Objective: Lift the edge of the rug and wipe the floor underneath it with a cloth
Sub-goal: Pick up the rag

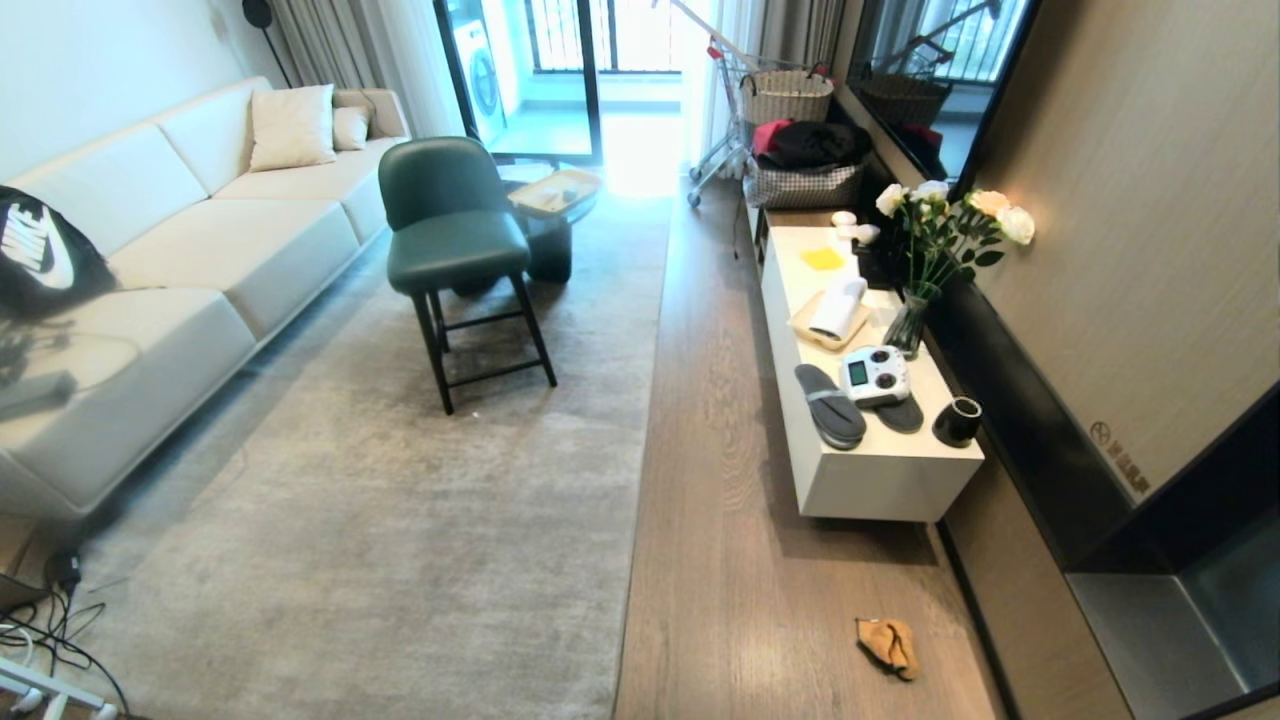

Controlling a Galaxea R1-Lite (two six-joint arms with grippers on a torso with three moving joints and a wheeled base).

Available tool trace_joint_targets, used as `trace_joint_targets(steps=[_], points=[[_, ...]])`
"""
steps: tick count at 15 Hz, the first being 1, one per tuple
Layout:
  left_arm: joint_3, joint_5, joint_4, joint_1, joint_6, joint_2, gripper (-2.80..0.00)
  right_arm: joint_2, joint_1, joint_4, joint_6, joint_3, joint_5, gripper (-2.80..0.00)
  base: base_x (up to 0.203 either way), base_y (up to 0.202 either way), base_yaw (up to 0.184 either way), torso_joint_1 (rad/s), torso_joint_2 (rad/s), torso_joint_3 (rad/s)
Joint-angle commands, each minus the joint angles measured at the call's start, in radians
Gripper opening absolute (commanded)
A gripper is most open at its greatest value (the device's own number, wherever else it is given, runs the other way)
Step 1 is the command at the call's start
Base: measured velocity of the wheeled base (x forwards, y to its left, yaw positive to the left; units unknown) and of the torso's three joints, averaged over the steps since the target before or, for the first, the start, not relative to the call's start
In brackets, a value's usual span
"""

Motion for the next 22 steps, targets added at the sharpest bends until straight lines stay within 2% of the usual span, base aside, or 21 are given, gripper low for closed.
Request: trace_joint_targets(steps=[1,22], points=[[0.000,0.001,0.000,0.000,-0.001,0.000,-2.80,0.001,0.000,0.000,0.001,0.000,0.000,-2.80,0.000,0.000,0.000,0.000,0.00,0.000],[0.000,0.001,0.000,0.000,-0.001,0.000,-2.80,0.001,0.000,0.000,0.003,0.000,0.000,-2.80,0.000,0.000,0.000,0.000,0.00,0.000]])
